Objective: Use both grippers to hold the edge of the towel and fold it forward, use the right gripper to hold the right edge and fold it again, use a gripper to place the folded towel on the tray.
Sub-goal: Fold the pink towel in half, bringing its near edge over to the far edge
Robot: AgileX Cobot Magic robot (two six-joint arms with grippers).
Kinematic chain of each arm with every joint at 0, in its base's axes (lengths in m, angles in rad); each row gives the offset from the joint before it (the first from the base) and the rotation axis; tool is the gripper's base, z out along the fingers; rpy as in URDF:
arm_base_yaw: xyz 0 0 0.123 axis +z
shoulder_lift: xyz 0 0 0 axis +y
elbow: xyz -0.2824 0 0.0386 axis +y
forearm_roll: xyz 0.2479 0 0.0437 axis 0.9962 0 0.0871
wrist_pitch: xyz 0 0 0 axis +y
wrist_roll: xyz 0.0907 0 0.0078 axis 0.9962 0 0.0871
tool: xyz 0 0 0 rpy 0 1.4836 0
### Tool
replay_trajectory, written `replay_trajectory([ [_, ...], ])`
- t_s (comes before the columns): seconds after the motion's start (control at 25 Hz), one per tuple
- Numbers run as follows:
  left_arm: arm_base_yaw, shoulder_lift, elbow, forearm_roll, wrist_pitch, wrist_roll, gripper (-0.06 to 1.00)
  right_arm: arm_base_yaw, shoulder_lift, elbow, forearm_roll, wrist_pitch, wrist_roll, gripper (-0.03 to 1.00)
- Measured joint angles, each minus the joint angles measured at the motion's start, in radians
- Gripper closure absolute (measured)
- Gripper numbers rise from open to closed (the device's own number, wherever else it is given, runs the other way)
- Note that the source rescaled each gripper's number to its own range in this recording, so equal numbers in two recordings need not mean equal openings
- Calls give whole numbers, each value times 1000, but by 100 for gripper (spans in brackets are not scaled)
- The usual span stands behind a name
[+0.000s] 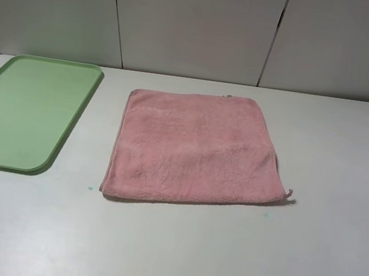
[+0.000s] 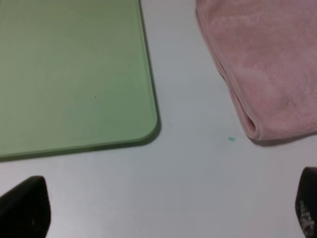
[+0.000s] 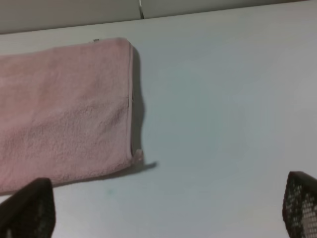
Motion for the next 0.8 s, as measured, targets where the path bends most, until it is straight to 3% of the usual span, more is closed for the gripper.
replay_trajectory([
  [0.4,0,1,-11,-1,-4,0,-6,0,12,-9,40,0,0,-3],
  [0.6,0,124,-120,-6,-4,9,-6,0,176,-85,61,-2,-7,-3],
  [0.8,0,374,-276,-6,-6,166,-6,0,433,-208,85,-42,-127,-3],
])
